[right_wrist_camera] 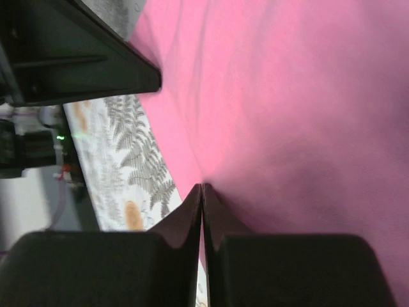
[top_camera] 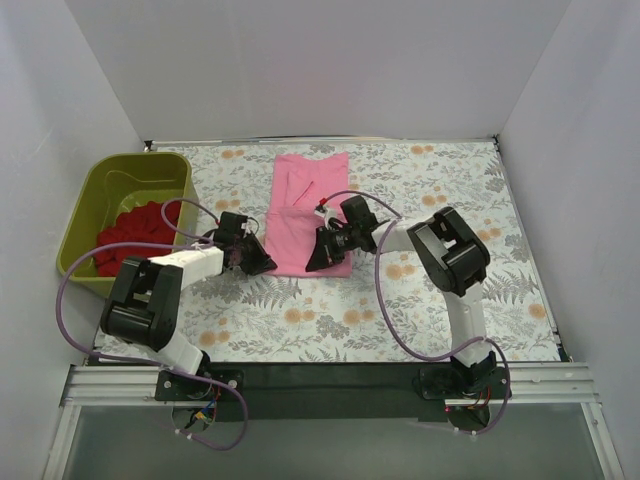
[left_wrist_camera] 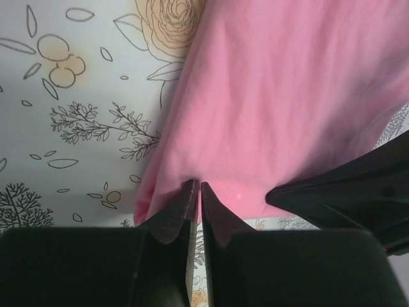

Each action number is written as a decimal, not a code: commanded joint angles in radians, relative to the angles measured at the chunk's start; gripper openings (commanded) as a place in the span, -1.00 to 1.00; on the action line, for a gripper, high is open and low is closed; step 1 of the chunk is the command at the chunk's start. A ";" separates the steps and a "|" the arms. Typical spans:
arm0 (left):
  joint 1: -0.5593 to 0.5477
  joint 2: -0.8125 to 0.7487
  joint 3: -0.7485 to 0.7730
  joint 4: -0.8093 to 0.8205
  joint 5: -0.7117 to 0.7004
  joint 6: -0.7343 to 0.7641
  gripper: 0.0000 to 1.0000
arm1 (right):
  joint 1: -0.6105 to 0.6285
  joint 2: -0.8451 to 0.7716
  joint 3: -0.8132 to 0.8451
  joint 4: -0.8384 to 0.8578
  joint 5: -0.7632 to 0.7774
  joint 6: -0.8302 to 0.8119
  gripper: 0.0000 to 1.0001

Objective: Fold and stack the t-shirts
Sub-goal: Fold the tshirt

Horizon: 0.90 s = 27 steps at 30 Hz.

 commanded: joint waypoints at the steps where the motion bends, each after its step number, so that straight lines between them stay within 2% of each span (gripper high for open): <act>1: 0.001 0.000 -0.057 -0.067 -0.031 -0.037 -0.82 | -0.062 -0.009 -0.107 0.019 -0.036 -0.004 -0.84; 4: -0.005 -0.011 -0.095 -0.083 0.055 -0.047 -0.87 | -0.116 -0.038 -0.225 0.016 -0.059 -0.011 -0.84; 9: -0.091 -0.090 -0.172 -0.109 0.153 -0.086 -0.87 | -0.143 -0.127 -0.377 -0.002 -0.085 -0.017 -0.82; 14: -0.191 -0.267 -0.290 -0.147 0.147 -0.176 -0.87 | -0.143 -0.282 -0.512 -0.015 -0.096 -0.003 -0.81; 18: -0.210 -0.410 -0.315 -0.219 0.077 -0.207 -0.85 | -0.143 -0.414 -0.586 -0.042 -0.061 -0.015 -0.77; 22: -0.211 -0.447 -0.266 -0.290 0.027 -0.195 -0.71 | -0.145 -0.525 -0.584 -0.102 -0.016 -0.043 -0.76; 26: -0.216 -0.506 -0.218 -0.363 -0.040 -0.186 -0.36 | -0.157 -0.566 -0.575 -0.131 0.038 -0.055 -0.75; 27: -0.216 -0.517 -0.212 -0.376 -0.049 -0.184 -0.18 | -0.160 -0.563 -0.574 -0.134 0.054 -0.060 -0.75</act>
